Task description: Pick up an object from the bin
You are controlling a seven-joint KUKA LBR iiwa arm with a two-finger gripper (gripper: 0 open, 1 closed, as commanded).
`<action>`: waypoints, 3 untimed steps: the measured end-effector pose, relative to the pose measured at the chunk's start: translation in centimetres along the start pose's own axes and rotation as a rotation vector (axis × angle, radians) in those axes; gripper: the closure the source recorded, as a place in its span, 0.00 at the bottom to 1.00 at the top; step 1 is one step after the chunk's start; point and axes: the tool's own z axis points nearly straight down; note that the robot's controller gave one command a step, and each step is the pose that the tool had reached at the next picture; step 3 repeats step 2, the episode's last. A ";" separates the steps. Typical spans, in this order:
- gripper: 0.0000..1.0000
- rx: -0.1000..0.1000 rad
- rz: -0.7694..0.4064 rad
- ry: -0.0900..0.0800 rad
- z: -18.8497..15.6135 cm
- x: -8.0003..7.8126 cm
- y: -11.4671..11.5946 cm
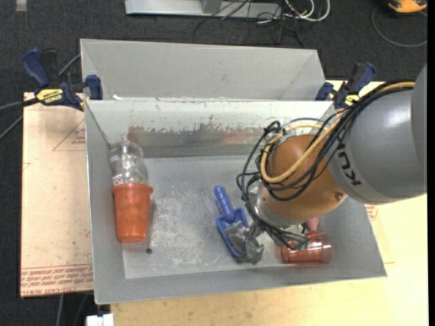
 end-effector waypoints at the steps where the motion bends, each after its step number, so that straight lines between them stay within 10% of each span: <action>1: 1.00 -0.002 0.000 0.004 -0.9 0.1 0.1; 3: 1.00 -0.003 0.001 0.005 -2.9 0.1 0.1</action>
Offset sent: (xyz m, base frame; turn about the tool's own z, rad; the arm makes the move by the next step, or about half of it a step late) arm 0.0001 0.0000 0.0343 0.0000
